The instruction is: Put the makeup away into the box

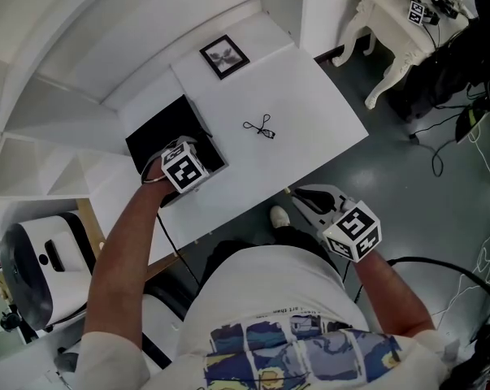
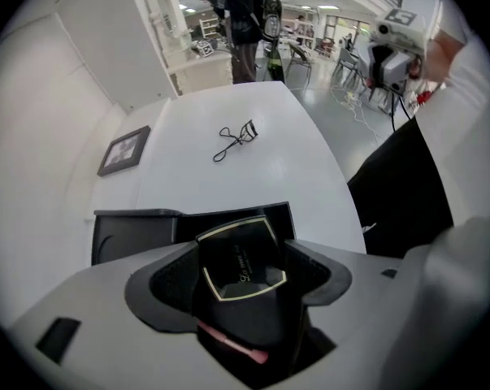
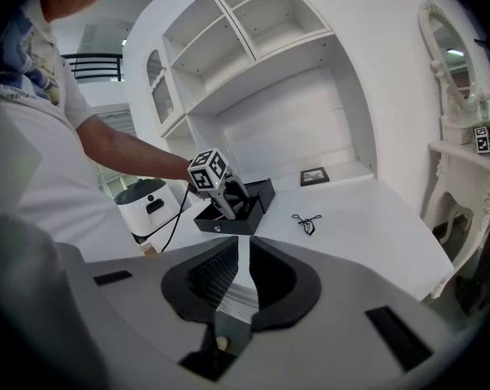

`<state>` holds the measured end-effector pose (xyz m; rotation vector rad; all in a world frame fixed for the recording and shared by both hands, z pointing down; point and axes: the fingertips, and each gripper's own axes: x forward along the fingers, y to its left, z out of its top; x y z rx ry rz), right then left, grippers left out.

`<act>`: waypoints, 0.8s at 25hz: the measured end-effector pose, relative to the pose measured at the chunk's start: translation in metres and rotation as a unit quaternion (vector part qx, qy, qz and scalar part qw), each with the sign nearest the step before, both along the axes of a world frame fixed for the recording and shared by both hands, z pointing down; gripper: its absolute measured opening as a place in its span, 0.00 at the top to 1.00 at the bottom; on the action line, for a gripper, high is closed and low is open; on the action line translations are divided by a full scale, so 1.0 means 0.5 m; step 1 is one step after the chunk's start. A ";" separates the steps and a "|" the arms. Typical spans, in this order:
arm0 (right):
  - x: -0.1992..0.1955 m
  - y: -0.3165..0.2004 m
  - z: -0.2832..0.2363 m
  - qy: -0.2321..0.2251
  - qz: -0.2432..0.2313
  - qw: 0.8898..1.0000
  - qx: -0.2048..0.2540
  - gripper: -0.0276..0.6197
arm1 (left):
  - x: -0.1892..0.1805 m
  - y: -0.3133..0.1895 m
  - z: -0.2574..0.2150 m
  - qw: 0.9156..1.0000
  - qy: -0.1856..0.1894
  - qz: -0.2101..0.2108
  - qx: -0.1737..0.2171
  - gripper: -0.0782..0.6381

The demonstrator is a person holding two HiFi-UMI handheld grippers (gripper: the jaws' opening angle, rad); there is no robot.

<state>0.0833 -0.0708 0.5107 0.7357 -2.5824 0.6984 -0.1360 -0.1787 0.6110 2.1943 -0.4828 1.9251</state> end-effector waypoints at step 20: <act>-0.004 -0.016 0.005 -0.003 -0.004 1.000 -0.006 0.86 | -0.022 -0.010 0.049 0.939 0.074 -0.322 -0.096 0.41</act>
